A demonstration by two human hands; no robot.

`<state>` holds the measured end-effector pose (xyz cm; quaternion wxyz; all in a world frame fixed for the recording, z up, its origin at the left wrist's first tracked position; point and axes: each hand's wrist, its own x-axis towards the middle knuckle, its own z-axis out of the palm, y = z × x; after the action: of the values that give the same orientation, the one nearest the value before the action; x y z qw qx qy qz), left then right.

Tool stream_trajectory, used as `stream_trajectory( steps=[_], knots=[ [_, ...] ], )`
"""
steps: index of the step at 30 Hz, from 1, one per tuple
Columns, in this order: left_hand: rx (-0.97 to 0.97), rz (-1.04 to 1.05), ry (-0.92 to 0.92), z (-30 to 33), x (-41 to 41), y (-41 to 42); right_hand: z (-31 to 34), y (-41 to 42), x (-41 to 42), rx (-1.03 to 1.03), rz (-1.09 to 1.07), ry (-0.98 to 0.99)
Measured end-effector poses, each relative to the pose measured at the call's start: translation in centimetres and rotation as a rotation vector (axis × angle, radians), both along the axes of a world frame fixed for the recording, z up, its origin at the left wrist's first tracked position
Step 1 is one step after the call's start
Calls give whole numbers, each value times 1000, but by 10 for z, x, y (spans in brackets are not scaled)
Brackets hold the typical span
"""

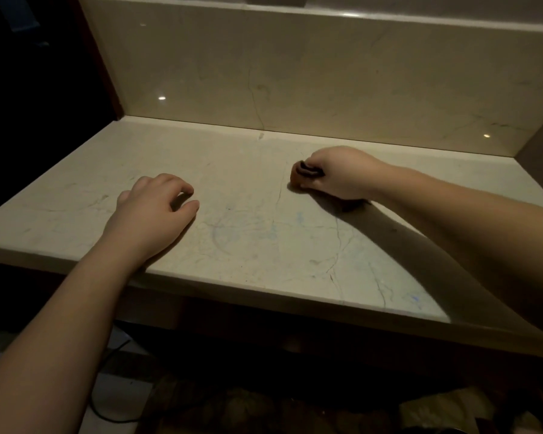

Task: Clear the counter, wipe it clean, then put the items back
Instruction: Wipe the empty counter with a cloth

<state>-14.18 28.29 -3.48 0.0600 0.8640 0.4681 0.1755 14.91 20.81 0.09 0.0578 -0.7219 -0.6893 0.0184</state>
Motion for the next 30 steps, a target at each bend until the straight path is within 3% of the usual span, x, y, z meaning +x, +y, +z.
stream_trajectory(
  steps=[4, 7, 10, 14, 22, 30],
  knots=[
    [6, 5, 13, 0, 0, 2, -5, -31, -29, 38, 145, 46],
    [3, 6, 23, -1, 0, 3, -4, -71, -48, -72, 287, 80],
    [1, -5, 27, -1, 0, 3, 1, -64, -39, -104, 162, 42],
    [-13, -20, 31, 1, 0, 3, 0, -29, -21, 27, -134, 6],
    [-12, -50, 36, 1, -1, 4, -14, -103, -75, 2, 140, 113],
    [-13, -73, 36, 2, -4, 5, -10, -41, -107, 57, -5, 101]
  ],
)
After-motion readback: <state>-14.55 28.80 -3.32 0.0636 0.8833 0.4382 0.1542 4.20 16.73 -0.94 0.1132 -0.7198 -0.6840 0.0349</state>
